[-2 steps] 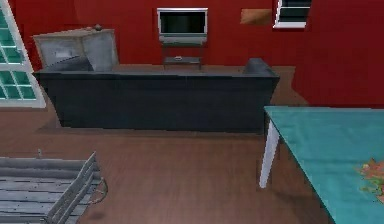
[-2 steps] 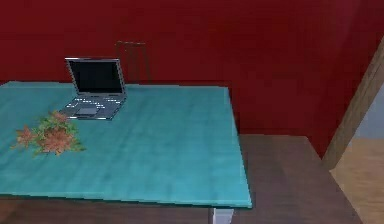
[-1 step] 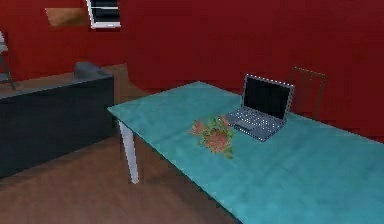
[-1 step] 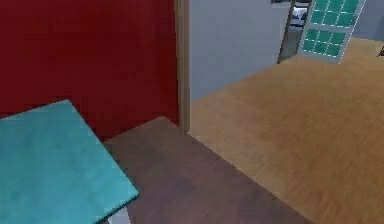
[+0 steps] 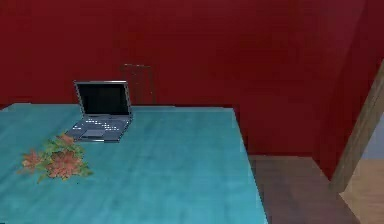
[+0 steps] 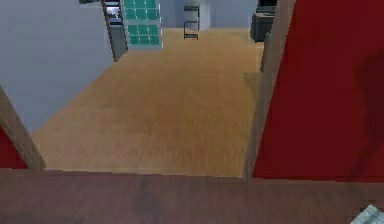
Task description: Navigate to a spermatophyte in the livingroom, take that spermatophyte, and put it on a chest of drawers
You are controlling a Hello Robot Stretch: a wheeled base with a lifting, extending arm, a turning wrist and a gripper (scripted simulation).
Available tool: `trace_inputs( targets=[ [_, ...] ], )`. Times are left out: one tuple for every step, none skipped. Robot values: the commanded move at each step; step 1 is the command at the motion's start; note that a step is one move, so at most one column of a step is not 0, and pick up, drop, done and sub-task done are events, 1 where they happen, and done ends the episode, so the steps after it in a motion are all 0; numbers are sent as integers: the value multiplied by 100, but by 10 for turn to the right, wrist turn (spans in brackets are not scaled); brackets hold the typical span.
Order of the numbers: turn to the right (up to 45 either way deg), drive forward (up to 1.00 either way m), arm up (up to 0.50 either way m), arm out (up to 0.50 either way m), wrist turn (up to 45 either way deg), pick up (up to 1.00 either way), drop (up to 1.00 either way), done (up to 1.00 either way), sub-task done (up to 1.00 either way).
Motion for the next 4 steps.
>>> trace_inputs(
  targets=[
    [450,0,0,0,0,0,0,0,0],
    [150,0,0,0,0,0,0,0,0],
    [0,40,0,0,0,0,0,0,0],
    [-30,0,0,0,0,0,0,0,0]
  ],
)
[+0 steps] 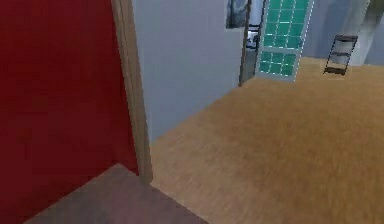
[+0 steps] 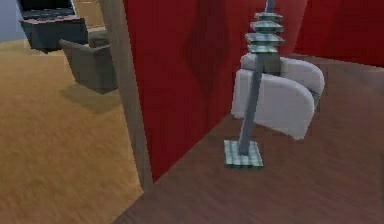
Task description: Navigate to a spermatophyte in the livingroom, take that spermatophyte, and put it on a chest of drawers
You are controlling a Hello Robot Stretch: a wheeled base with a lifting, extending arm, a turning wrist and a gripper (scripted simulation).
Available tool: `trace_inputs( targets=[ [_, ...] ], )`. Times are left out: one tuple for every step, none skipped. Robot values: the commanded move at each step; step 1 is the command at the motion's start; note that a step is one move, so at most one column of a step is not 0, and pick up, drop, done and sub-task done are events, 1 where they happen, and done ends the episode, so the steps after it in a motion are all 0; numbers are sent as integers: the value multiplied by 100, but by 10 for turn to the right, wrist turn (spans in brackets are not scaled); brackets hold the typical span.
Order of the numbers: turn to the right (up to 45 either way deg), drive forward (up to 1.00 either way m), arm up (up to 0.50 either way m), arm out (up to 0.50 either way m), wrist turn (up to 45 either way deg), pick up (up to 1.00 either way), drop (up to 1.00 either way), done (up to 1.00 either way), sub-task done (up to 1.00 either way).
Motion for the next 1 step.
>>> trace_inputs(
  targets=[
    [0,20,0,0,0,0,0,0,0]
  ],
)
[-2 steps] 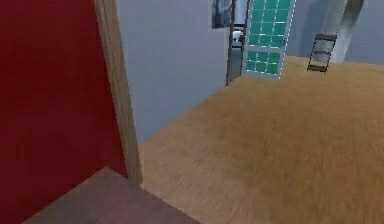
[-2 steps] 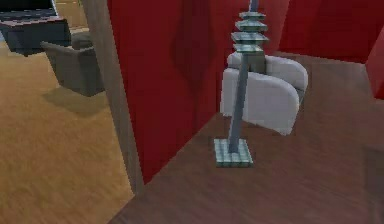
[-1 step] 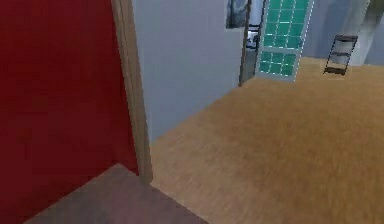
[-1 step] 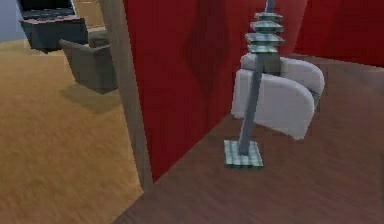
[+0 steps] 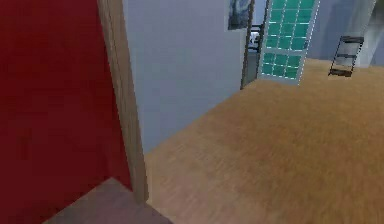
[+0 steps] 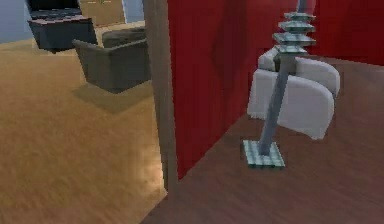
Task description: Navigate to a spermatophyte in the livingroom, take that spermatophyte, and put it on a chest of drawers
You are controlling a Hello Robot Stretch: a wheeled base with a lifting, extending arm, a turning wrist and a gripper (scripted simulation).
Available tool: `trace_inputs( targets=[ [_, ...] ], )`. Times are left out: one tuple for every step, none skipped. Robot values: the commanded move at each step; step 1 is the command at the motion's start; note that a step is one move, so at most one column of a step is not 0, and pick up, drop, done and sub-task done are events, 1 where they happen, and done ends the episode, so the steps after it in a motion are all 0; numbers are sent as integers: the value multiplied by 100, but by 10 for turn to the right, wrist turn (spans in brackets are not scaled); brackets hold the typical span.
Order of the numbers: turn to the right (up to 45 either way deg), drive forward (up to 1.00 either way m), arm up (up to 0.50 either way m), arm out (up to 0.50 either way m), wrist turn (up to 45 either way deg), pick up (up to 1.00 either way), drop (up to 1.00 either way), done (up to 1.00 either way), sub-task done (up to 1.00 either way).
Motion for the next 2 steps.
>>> trace_inputs(
  targets=[
    [-450,0,0,0,0,0,0,0,0],
    [-60,0,0,0,0,0,0,0,0]
  ],
)
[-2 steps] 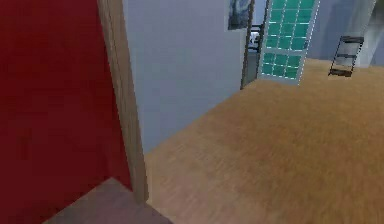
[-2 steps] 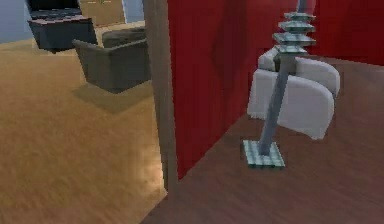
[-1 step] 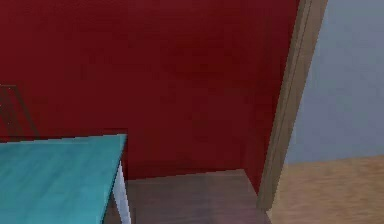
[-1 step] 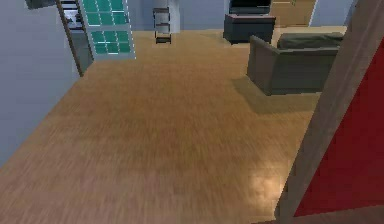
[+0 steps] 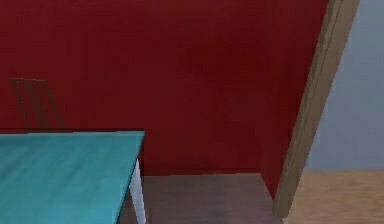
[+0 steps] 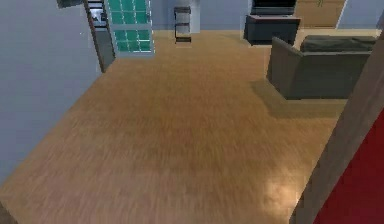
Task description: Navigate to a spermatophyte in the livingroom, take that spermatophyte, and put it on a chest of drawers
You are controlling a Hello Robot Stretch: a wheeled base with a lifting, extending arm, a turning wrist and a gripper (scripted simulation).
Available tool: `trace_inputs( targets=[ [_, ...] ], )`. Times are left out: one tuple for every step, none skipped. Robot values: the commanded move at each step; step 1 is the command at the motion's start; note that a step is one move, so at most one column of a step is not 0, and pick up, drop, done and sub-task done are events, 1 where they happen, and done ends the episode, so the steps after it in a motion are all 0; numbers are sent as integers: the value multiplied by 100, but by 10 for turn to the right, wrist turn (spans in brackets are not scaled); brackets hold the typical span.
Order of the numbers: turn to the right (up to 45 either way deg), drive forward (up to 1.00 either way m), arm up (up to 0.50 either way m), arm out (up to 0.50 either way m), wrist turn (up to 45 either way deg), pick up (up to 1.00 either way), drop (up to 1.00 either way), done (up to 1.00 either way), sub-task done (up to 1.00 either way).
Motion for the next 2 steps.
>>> trace_inputs(
  targets=[
    [0,55,0,0,0,0,0,0,0],
    [450,0,0,0,0,0,0,0,0]
  ],
)
